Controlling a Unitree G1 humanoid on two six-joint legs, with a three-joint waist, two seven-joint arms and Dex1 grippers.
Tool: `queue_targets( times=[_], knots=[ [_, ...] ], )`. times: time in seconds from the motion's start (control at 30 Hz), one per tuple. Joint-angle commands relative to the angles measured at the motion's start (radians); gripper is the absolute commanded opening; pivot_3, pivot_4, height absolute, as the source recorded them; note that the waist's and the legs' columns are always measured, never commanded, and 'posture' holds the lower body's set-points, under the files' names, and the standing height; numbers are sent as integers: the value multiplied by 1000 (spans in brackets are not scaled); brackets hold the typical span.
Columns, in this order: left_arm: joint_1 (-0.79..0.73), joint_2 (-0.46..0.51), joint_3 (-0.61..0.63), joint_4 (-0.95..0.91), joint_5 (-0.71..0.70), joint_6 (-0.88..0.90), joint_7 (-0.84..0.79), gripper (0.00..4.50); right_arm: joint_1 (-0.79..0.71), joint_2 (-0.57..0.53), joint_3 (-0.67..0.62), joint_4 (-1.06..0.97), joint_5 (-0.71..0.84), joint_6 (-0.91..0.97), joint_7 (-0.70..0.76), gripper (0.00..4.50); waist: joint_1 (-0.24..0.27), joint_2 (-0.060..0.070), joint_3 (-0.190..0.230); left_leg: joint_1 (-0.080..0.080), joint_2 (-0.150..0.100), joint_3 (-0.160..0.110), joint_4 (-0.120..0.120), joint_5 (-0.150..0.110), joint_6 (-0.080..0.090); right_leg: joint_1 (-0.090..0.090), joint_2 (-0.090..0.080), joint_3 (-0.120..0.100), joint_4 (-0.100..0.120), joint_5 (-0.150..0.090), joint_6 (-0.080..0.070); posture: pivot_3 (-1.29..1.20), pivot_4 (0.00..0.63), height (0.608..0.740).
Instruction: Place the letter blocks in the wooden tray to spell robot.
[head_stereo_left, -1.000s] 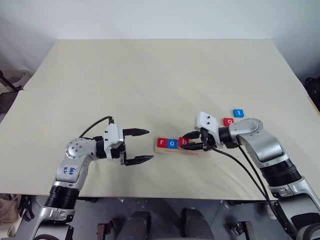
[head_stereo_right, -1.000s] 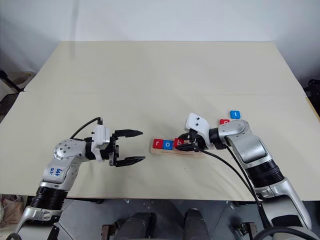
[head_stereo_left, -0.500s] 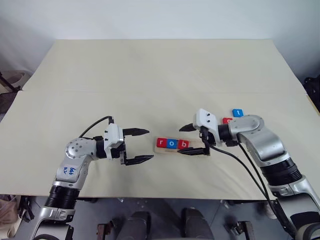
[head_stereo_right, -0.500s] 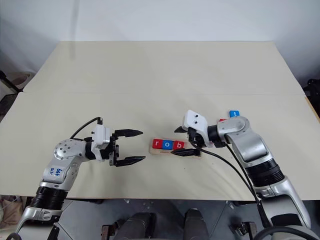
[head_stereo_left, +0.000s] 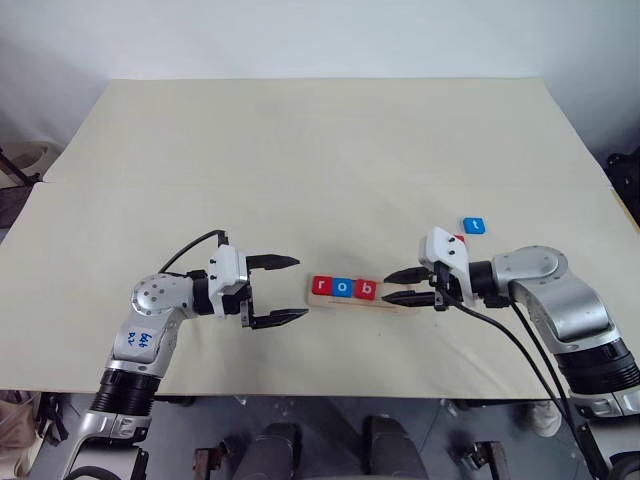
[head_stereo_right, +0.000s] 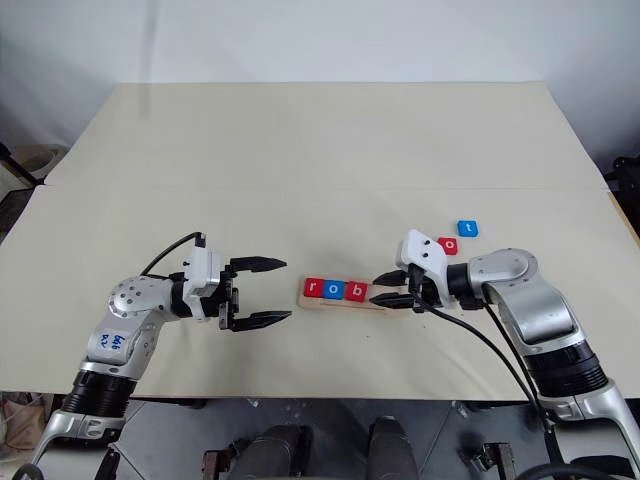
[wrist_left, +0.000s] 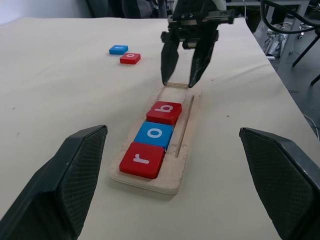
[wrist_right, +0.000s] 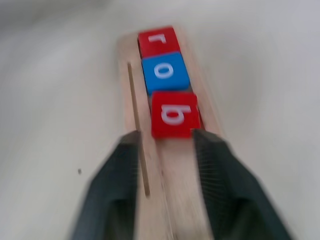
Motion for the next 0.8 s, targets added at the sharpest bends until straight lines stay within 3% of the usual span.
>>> queue_targets(
  times=[0.03,0.07,0.63,0.8],
  knots=[
    [-12,2,9,-10,-6,-6,-1,4500,5,13,15,-50,16,3,-7,198,1,0,0,0,0,0,0,0,0,0,0,0,0,0,0,0,150,740],
    [-11,2,9,-11,-5,-5,-1,4500,6,18,22,-50,10,3,-17,29,1,0,0,0,0,0,0,0,0,0,0,0,0,0,0,0,150,740],
    [-13,0,9,-18,-4,-3,11,4500,-29,47,85,34,-56,-38,-52,29,0,0,0,0,0,0,0,0,0,0,0,0,0,0,0,0,150,740],
    [-11,0,9,-24,-5,0,15,4500,-24,39,54,-2,4,-25,-11,29,1,0,0,0,0,0,0,0,0,0,0,0,0,0,0,0,150,740]
  ],
)
